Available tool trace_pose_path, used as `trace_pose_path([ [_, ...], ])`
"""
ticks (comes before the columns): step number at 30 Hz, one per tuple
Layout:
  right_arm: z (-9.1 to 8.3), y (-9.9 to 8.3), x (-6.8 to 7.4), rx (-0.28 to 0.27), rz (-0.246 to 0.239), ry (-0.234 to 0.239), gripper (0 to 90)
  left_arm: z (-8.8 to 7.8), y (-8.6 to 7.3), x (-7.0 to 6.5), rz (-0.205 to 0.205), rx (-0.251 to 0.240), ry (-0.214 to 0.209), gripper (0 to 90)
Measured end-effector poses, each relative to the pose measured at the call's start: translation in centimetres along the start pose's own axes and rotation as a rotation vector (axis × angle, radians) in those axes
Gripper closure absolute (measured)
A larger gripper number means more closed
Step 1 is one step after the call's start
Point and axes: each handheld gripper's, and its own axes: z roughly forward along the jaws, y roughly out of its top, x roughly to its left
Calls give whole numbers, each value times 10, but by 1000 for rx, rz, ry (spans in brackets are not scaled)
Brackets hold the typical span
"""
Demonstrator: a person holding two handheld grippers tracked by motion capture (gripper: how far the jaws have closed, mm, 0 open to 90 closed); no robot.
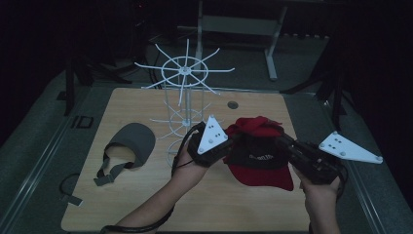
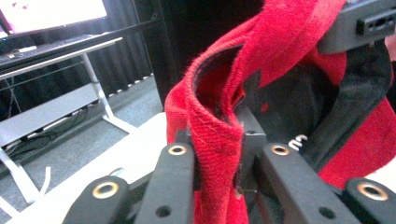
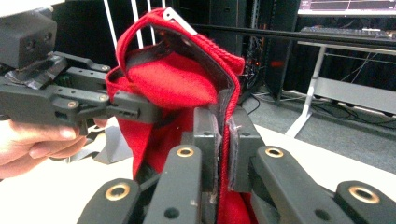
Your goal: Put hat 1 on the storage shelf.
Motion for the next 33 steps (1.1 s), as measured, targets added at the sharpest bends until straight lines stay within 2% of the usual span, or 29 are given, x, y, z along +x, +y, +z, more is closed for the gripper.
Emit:
trace_pose_path([
  [2, 0, -2, 0, 1, 5, 4, 842, 0, 0, 0, -20, -11, -14, 830],
  [4, -2, -4, 1, 0, 8, 5, 842, 1, 2, 1, -25, 0, -17, 838],
  [7, -4, -8, 1, 1, 14, 4, 841, 2, 3, 0, -14, 18, -20, 844],
  [17, -11, -21, -1, 8, 37, -2, 826, 4, 11, -3, -7, 23, 8, 851],
  [21, -15, -29, 1, 10, 44, -1, 814, 5, 14, -6, 23, 25, 20, 852],
  [24, -17, -35, 1, 20, 56, 2, 802, 6, 16, -8, 24, 21, 18, 853],
  [30, -23, -43, 2, 24, 78, 22, 644, 6, 22, -9, 13, -2, -1, 852],
  [33, -25, -46, 2, 33, 63, 34, 582, 5, 25, -11, 14, -17, -3, 852],
])
